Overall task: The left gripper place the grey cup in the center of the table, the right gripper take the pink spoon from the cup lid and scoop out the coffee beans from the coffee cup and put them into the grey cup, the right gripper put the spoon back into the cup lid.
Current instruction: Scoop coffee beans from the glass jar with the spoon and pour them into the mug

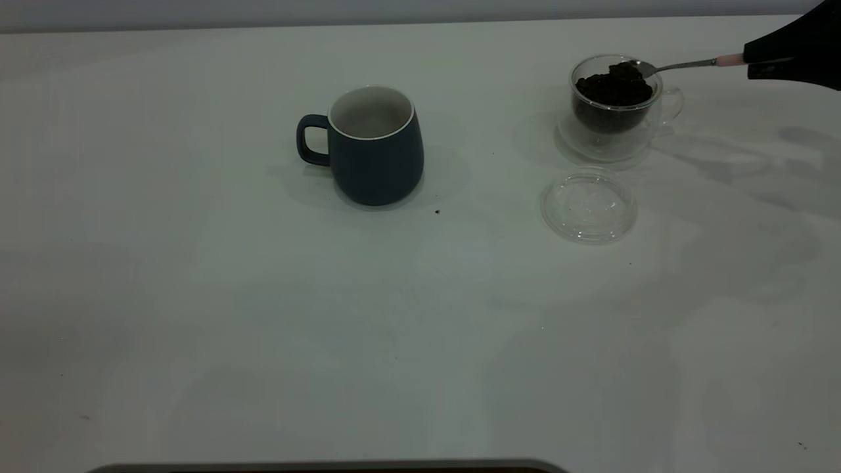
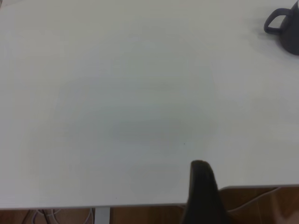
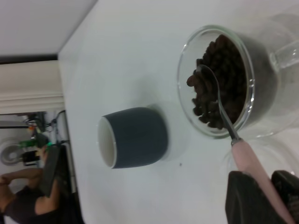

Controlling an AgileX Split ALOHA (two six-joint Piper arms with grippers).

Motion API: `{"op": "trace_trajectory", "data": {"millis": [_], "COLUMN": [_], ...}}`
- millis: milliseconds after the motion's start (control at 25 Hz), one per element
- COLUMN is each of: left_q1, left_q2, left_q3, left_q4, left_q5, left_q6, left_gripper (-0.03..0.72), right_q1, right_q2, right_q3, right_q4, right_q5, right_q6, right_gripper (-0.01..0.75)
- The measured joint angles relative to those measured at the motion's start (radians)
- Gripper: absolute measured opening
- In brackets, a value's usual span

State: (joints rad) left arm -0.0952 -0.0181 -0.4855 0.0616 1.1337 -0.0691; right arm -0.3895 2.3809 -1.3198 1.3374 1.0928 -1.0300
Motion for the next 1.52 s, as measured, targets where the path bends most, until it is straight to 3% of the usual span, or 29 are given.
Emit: {"op": "trace_trajectory", "data": {"millis": [400,560,1280,1520], "left_q1": [0.0,0.0,0.0,0.0], "left_q2": [0.0,0.0,0.0,0.0], "left_q3": [0.0,0.0,0.0,0.0], "left_q4": [0.0,0.0,0.0,0.0], "left_q5": [0.0,0.0,0.0,0.0], "left_q6": [0.0,0.001,0.001,0.001], "left_gripper": [0.569,0.569,0.569,0.569], "right_q1": [0.003,0.037,0.386,0.491], "right_q2": [0.0,0.0,0.0,0.0], "right_q3": [0.0,0.0,0.0,0.0], "right_q4": [0.065,0.065,0.202,0.255], "right_q5": [0.052,0.052,0.048,-0.06], "right_q6": [0.016,0.02,0.024,-0.002], "right_gripper": [0.102,0.102,0.102,0.102]}}
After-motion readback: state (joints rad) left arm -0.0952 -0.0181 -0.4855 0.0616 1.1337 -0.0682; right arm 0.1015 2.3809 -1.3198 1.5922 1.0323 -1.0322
